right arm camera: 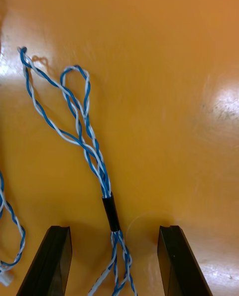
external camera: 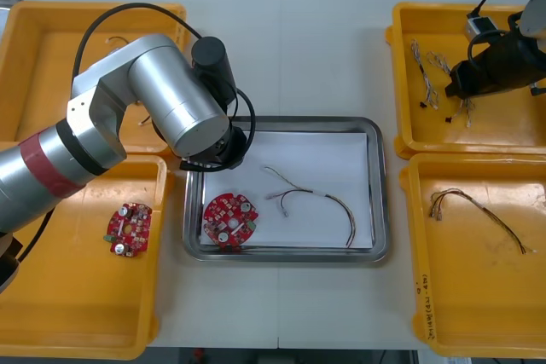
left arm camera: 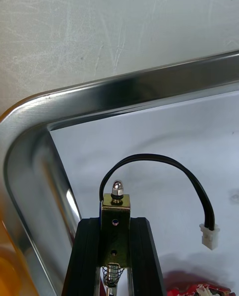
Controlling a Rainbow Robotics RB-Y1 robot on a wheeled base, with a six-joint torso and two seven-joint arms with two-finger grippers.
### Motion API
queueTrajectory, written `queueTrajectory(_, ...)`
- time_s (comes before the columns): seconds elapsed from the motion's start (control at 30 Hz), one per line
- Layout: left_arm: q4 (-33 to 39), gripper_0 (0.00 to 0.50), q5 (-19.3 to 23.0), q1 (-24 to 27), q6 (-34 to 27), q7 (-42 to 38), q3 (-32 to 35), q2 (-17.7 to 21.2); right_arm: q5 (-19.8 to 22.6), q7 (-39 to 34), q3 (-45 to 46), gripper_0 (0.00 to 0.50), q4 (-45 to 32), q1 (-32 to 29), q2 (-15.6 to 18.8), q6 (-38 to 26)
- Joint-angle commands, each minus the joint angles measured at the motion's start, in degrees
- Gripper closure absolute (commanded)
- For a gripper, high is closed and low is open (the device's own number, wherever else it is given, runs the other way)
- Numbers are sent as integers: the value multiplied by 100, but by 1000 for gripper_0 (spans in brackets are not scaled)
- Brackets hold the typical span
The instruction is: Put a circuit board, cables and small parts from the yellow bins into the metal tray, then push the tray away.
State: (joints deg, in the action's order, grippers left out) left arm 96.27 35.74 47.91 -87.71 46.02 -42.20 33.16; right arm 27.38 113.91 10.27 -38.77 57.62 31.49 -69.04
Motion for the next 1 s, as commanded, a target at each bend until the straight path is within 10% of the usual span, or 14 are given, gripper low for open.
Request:
queueTrajectory(0.03,24,497,-128,-45,87,-551,-87,-134,48,-237,-95,0,115,285,-73,110)
queueTrajectory(0.13,24,491,-190,-62,87,-568,-96,-134,48,-264,-104,0,265,285,-91,216)
queueTrajectory(0.4,33,16,-251,-62,105,-638,-96,-152,39,-264,-104,0,414,250,-126,321)
queueTrajectory(0.5,50,0,-260,-62,105,-665,-96,-143,30,-264,-104,0,414,223,-135,321)
queueTrajectory(0.57,120,0,-269,-62,105,-718,-96,-152,39,-264,-104,423,414,188,-152,321)
queueTrajectory(0.6,147,0,-269,-53,105,-735,-96,-143,39,-264,-104,461,414,180,-152,321)
queueTrajectory(1.0,850,0,-93,-45,-466,-779,739,-20,-58,-176,-122,500,274,144,-144,259)
